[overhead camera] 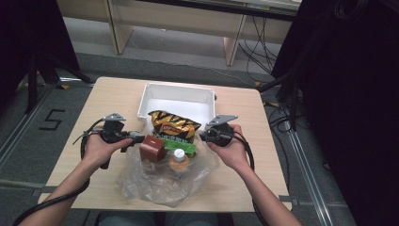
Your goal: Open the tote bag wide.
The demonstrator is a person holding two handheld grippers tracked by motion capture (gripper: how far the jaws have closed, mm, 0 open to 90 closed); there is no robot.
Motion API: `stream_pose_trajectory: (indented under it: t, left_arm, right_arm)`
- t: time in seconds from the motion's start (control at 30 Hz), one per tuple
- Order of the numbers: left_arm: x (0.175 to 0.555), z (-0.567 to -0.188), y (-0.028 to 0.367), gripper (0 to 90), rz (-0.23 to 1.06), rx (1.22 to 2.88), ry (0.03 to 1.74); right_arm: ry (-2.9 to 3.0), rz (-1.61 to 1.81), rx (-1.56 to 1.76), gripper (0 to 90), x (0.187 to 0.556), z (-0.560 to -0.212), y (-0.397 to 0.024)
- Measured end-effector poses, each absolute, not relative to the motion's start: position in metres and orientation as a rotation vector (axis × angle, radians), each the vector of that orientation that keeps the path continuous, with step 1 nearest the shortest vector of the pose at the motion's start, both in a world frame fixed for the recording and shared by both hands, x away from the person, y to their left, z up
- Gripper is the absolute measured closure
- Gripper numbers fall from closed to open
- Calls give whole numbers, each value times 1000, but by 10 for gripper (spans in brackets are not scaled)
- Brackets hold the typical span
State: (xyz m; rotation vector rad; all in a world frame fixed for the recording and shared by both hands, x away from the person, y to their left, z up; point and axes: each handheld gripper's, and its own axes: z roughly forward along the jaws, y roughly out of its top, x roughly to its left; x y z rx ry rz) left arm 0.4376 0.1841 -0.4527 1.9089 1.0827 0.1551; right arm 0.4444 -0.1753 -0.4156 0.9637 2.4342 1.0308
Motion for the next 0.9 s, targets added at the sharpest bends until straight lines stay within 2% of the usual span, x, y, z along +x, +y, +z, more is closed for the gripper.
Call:
stream_pose_trajectory:
  t: [0.37,0.9]
  left_arm:
    - [439,-473,179,874,220,1980,1077]
    - [436,-489,182,865,233,2025,1115]
  right_arm:
    - [2415,977,1055,900,454,-440,-175]
    - [2502,874,1100,886,459,-463,-177]
